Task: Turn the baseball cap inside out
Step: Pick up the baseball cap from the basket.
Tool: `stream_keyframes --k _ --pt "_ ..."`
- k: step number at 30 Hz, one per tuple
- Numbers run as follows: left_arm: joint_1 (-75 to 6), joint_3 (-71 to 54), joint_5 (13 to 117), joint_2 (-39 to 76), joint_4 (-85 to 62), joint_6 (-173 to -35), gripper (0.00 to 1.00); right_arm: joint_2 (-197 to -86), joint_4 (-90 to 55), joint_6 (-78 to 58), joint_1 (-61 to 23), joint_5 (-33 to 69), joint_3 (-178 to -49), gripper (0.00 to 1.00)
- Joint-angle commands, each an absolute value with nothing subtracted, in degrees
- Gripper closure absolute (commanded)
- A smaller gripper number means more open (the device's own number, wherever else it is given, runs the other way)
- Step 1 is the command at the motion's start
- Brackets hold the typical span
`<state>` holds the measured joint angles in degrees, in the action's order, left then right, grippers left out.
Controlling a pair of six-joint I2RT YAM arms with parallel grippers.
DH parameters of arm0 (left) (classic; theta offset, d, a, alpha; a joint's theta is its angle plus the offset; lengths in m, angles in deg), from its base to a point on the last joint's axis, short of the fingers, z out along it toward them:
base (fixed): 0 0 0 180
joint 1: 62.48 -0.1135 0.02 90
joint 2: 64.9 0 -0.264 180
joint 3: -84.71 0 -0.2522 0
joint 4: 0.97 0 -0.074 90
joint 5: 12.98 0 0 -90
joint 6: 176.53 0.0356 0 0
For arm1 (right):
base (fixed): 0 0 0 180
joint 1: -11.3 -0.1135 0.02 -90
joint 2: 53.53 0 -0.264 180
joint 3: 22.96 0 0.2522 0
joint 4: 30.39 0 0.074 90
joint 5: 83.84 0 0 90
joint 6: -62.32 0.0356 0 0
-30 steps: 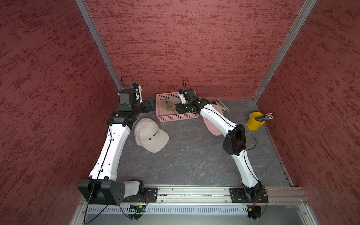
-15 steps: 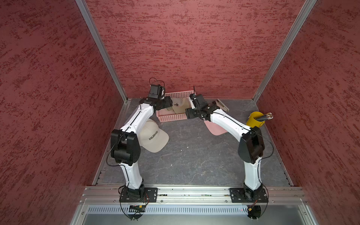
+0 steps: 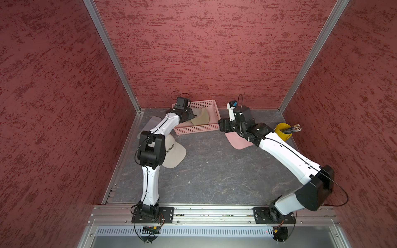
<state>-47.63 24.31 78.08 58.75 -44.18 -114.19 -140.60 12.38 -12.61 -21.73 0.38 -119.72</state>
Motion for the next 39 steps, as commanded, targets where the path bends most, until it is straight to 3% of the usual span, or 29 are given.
stream_keyframes --k 1,7,10,15,24,30,34,39 --pt "-47.28 27.19 78.99 61.97 -42.32 -115.34 0.4 -138.6 11.26 -11.11 -21.21 2.39 -117.68 0.23" --pt "-47.0 30.29 76.11 66.81 -39.27 -115.45 0.49 -138.34 11.12 -10.11 -21.13 3.96 -116.37 0.23" --pt "-46.83 31.92 74.32 68.94 -38.34 -115.99 0.69 -138.33 11.06 -9.98 -21.12 4.33 -115.69 0.22" --pt "-46.03 30.71 73.66 67.7 -33.72 -115.36 0.9 -138.65 11.05 -10.34 -21.05 4.37 -115.16 0.23" --pt "-45.12 27.87 74.03 52.54 -31.12 -110.04 0.98 -137.43 11.25 -11.09 -20.97 3.35 -114.5 0.23" --pt "-43.72 23.82 63.39 40.55 -41.38 -98.87 1.0 -133.48 15.42 -11.92 -17.94 3.6 -116.78 0.22" --pt "-41.73 14.74 62.71 32.15 -52.83 -85.49 1.0 -131.09 20.13 -11.11 -12.97 4.77 -118.28 0.22" --pt "-38.92 -4.55 55.51 17.7 -54.33 -71.96 1.0 -131.56 25.05 -11.29 -9.18 6.17 -120.39 0.22"
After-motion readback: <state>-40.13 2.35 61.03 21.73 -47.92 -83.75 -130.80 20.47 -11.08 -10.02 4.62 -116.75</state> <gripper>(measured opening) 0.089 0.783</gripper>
